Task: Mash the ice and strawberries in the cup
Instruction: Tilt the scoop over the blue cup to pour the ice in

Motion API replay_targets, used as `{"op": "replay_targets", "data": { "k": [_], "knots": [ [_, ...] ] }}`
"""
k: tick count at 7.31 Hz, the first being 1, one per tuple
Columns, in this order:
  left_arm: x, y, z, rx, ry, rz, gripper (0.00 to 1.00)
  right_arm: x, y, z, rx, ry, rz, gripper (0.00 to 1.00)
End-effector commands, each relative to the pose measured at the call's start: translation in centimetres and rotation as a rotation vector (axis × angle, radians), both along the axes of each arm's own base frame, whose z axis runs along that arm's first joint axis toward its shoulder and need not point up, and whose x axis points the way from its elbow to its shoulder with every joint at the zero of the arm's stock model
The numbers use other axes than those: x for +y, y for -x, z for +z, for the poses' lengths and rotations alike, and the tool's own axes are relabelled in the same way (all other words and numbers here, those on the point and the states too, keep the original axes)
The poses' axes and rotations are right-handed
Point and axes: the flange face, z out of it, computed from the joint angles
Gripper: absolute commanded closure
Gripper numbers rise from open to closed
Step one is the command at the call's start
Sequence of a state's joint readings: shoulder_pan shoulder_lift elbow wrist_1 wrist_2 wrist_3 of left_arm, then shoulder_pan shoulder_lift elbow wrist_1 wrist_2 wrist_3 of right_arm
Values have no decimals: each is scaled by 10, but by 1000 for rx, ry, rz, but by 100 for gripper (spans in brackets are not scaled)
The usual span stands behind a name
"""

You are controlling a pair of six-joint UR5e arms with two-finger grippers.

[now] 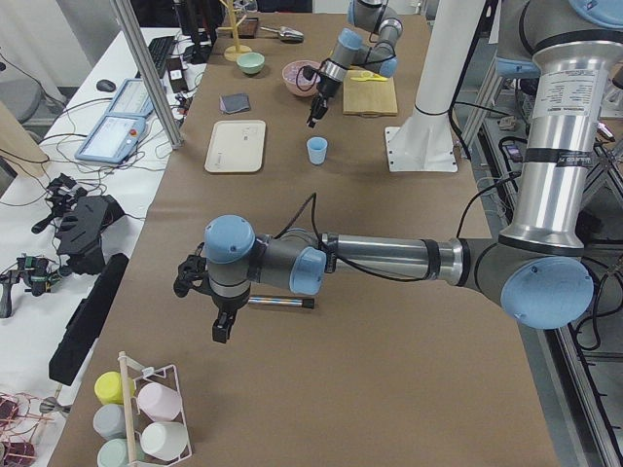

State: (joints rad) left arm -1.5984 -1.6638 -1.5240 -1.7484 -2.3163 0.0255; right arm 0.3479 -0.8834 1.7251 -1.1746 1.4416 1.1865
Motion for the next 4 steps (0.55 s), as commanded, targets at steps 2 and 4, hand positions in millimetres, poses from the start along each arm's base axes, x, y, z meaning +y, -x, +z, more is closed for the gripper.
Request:
{"op": "replay_targets", "data": {
  "k": [2,4],
  "knots": [
    [-4,0,4,-1,9,0,2,13,40,11,53,2,-6,100],
    [-4,1,5,-1,10,-1,2,19,45,12,56,2,-14,65]
  ]
}}
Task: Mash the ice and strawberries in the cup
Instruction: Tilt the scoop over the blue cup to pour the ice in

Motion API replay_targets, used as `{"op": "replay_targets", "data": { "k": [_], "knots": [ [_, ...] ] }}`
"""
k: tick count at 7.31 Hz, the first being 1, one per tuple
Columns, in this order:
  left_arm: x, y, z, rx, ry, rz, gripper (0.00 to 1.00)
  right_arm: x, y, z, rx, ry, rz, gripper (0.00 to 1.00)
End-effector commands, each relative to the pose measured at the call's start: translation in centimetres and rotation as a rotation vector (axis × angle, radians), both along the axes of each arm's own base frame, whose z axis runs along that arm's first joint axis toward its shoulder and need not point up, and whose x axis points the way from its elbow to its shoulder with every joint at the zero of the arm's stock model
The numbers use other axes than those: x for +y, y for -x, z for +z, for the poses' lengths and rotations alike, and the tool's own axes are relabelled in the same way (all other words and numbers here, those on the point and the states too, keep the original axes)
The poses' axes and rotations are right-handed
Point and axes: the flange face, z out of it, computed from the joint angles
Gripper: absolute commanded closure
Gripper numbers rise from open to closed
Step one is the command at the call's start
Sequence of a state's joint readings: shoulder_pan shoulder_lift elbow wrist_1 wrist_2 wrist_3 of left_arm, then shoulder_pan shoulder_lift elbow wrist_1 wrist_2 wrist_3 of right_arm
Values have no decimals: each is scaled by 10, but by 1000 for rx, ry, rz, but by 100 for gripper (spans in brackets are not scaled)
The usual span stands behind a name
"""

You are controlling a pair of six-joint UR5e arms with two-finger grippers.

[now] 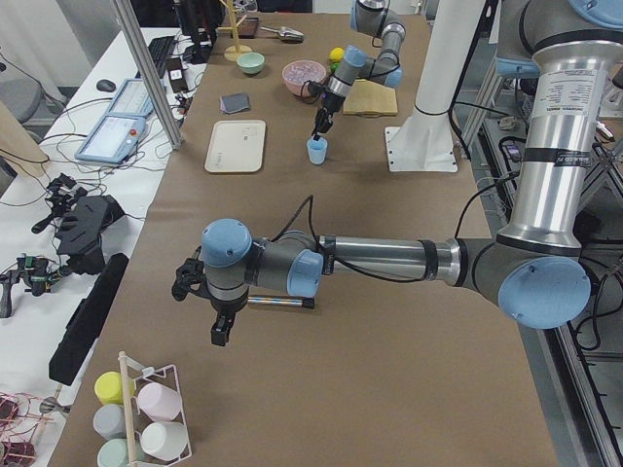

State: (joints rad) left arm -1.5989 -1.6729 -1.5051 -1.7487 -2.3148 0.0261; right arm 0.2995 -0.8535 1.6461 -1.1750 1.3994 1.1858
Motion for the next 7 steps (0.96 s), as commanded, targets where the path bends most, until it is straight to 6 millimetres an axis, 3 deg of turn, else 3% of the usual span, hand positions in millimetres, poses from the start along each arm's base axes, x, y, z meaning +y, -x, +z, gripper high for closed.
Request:
{"op": "replay_targets", "data": {
  "k": [1,3,4,5,6,7],
  "knots": [
    [1,2,1,0,3,-4,2,5,8,1,7,2,-6,1],
    [0,5,-5,3,-3,-10,2,7,0,-33,-51,3,-4,0],
    [-1,2,-19,22,-27,-4,2,3,-20,-41,-78,3,-11,0],
    [-3,-10,-42,-26,-156,39,2,-12,-55,-54,-68,29,-23,0],
    [2,-25,-40,-23,-158,53,2,-28,-99,-62,-43,65,-28,0],
    [4,-28,-52,3,-143,-4,2,-57,-144,-56,-31,108,-38,0]
  ]
}}
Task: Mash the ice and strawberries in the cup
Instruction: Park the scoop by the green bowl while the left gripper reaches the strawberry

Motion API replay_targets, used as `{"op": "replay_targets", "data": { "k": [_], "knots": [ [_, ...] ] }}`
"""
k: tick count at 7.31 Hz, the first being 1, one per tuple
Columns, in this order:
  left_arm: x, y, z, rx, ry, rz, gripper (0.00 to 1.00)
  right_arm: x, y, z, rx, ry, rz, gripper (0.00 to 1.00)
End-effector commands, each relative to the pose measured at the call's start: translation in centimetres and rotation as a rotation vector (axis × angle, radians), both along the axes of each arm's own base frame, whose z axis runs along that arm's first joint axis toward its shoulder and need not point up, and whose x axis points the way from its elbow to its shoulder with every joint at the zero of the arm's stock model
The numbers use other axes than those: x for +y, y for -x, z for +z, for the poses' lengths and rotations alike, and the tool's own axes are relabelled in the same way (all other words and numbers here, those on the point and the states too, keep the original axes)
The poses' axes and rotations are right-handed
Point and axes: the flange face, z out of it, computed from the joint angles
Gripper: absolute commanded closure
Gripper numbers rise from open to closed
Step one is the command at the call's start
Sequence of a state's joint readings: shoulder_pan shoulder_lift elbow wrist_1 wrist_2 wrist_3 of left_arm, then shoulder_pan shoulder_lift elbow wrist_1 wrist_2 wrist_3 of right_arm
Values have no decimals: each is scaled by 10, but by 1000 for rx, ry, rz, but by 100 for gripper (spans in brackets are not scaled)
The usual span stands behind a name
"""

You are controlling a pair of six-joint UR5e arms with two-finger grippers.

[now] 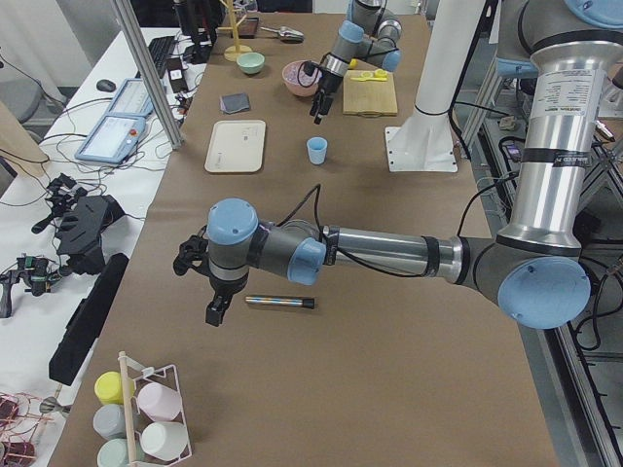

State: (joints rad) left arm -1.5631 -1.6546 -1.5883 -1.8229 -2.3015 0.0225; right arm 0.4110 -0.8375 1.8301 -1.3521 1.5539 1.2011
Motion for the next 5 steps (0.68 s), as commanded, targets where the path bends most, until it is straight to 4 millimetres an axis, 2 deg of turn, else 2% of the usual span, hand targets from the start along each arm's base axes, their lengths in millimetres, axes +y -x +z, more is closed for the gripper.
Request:
{"op": "replay_targets", "data": {
  "k": [1,2,3,4,5],
  "knots": [
    [3,-16,-25,67,-7,-98,2,-68,-100,22,24,110,-20,0],
    [5,-72,-25,101,43,-69,2,-104,-149,46,27,156,-36,0],
    [8,-104,-41,122,39,-56,2,-127,-197,63,34,155,-46,0],
    [31,-131,-54,120,40,-54,2,-143,-238,99,52,198,-30,0],
    [51,-166,-74,93,36,-75,2,-150,-260,142,110,201,-45,0]
  ]
}}
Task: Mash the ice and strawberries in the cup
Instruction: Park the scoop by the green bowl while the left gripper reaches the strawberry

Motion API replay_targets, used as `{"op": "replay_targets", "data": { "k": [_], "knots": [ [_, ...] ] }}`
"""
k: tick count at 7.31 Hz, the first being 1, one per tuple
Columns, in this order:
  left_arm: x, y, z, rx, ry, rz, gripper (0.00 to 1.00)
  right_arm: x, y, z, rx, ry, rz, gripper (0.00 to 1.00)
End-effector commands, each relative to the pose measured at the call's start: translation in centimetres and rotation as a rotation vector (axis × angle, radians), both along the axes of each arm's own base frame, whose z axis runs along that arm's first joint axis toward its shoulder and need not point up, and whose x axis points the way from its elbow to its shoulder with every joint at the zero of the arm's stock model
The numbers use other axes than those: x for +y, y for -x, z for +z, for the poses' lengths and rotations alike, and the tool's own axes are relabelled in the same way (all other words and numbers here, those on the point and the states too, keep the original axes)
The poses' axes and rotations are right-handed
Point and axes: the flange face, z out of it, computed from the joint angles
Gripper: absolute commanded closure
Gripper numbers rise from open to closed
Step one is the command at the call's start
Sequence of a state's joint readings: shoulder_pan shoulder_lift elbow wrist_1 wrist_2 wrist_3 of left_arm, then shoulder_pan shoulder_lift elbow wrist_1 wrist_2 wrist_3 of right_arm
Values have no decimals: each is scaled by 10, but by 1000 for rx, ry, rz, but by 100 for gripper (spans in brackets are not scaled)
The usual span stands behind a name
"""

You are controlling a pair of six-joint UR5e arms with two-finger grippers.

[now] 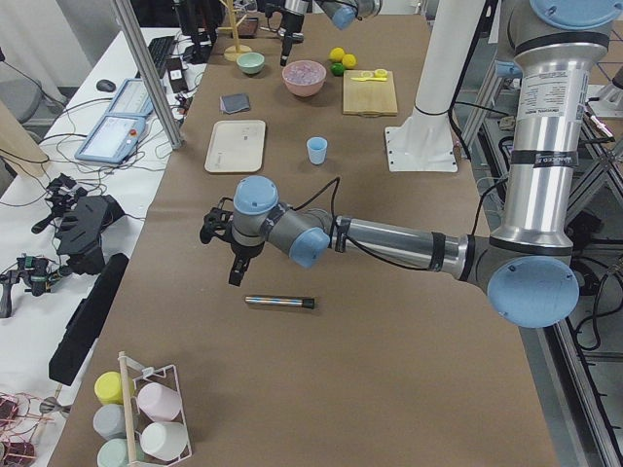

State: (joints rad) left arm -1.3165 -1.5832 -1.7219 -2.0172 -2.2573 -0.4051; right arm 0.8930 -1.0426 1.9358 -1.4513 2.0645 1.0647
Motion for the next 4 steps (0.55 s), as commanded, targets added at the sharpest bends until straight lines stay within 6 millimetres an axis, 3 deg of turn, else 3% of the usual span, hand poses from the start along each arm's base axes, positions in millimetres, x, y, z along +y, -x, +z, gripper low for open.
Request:
{"op": "replay_targets", "data": {
  "k": [1,3,4],
  "knots": [
    [33,-73,-26,-42,-4,1,2,-22,-58,85,103,19,-15,0],
    [58,-154,-43,-32,36,-43,2,-37,-81,119,119,81,-14,0],
    [67,-184,-48,-25,38,-6,2,-45,-91,132,121,105,-16,0]
  ]
}}
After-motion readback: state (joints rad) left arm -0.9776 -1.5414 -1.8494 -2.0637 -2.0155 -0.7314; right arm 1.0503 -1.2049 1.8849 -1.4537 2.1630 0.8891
